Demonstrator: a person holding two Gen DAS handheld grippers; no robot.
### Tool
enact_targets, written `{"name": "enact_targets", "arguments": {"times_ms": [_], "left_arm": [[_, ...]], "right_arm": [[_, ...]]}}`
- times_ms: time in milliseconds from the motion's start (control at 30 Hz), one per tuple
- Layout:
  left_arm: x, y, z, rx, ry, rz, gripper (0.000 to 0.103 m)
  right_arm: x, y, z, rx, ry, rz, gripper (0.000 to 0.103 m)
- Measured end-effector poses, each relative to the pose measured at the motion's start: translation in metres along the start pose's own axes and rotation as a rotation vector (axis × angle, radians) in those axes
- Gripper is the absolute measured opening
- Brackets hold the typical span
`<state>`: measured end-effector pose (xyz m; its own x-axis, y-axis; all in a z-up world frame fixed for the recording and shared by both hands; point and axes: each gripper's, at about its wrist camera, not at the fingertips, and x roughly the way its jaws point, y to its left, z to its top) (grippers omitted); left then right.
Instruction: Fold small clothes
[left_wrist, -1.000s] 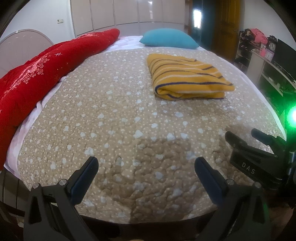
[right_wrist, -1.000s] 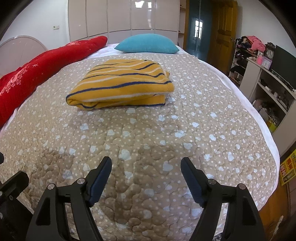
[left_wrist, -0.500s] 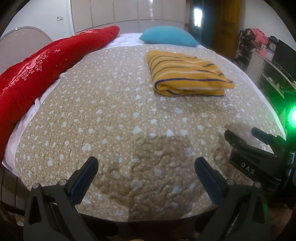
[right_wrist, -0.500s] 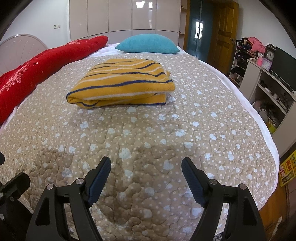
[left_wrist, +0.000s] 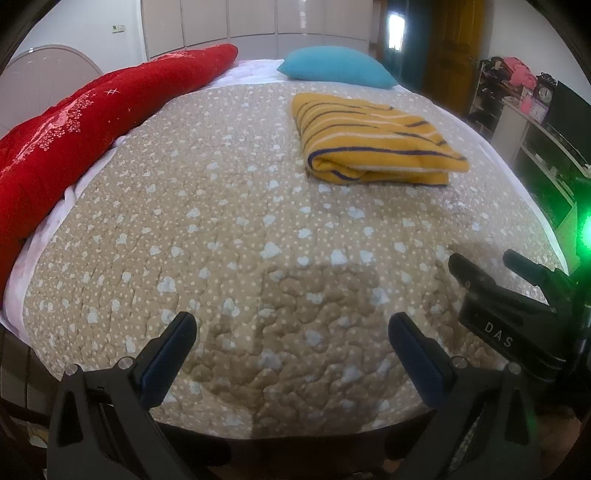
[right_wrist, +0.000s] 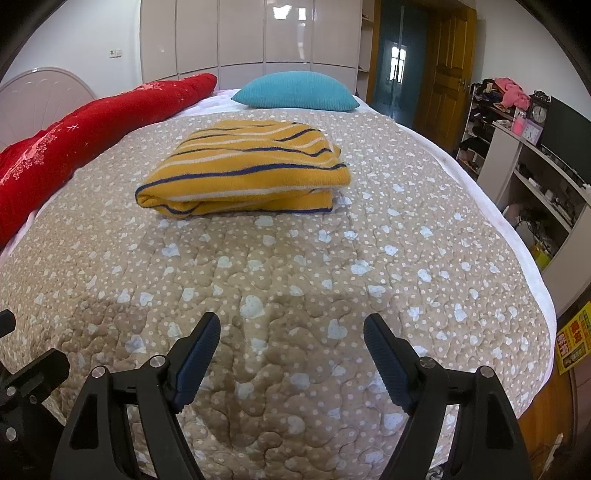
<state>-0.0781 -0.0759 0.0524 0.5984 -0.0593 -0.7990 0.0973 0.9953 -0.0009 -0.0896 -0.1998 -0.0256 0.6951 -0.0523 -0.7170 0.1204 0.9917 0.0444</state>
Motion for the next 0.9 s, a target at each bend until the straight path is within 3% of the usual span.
{"name": "enact_targets", "arguments": {"times_ms": [533,900], "left_arm": [[0.007,0.003,-0.001,-0.009,0.021,-0.008,0.103],[0.037,0.021,0.037,-0.029,0.039,-0.035,0.103]], "right_arm": [[-0.001,0.004,-0.001,-0.012,-0.006,0.003,0.085],[0.022,0.026,0.022,-0.062,0.027,0.068,0.087]]}}
